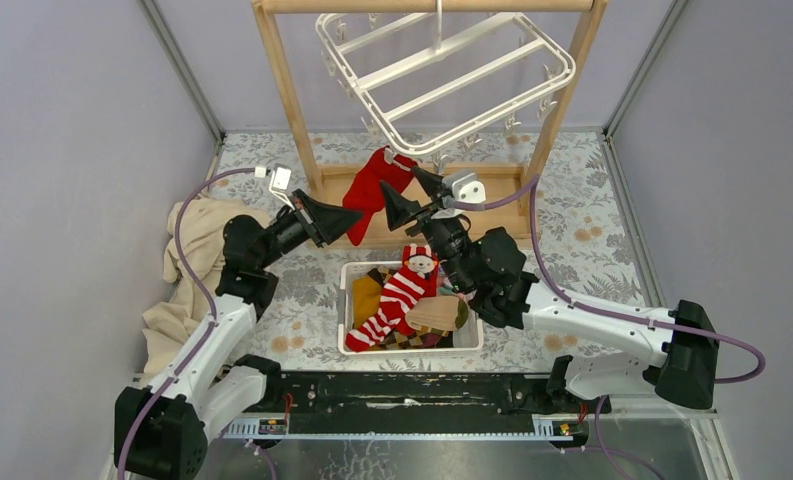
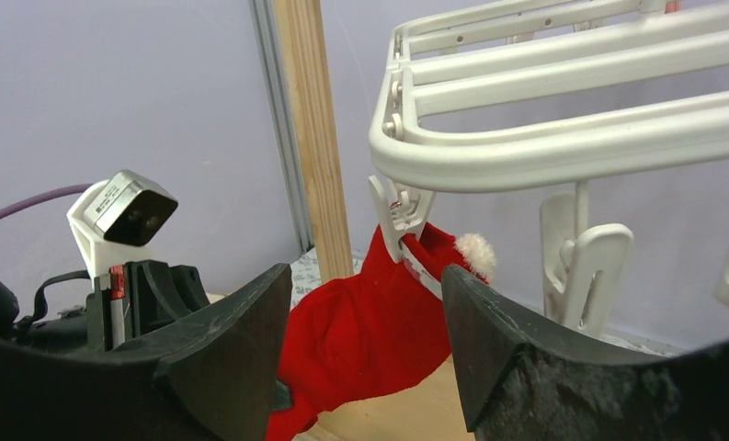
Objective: Remove the socks clipped to the hanger
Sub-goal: Remove the sock from the hanger.
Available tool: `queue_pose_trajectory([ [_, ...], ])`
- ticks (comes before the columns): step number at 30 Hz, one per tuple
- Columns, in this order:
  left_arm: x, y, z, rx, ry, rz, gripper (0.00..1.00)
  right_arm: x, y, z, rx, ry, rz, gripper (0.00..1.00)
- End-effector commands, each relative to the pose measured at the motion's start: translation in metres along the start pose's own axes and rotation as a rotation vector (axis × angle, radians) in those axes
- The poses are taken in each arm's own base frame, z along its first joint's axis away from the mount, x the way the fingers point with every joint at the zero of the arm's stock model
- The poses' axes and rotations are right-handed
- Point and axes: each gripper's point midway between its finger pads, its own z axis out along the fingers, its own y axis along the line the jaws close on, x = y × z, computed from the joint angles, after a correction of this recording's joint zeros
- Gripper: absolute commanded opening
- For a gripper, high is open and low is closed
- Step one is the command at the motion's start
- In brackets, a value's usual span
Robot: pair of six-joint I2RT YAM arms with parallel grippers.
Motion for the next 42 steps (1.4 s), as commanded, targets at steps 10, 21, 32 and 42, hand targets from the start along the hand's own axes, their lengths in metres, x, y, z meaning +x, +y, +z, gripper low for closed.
queue_pose_trajectory([
  [10, -0.009, 0.021, -0.009, -0.121, -0.035, 0.028, 0.22, -0.029, -0.012, 0.005, 0.007, -0.118, 0.079, 0.68],
  [21, -0.008, 0.017, -0.009, -0.099, -0.025, 0.029, 0.22, -0.019, -0.031, 0.019, -0.041, -0.136, 0.144, 0.68],
  [32, -0.007, 0.016, -0.007, -0.081, -0.015, 0.025, 0.22, -0.012, -0.03, 0.027, -0.088, -0.163, 0.136, 0.68],
  [42, -0.005, 0.018, -0.007, -0.081, -0.008, 0.022, 0.22, -0.013, -0.028, 0.039, -0.109, -0.197, 0.132, 0.68],
])
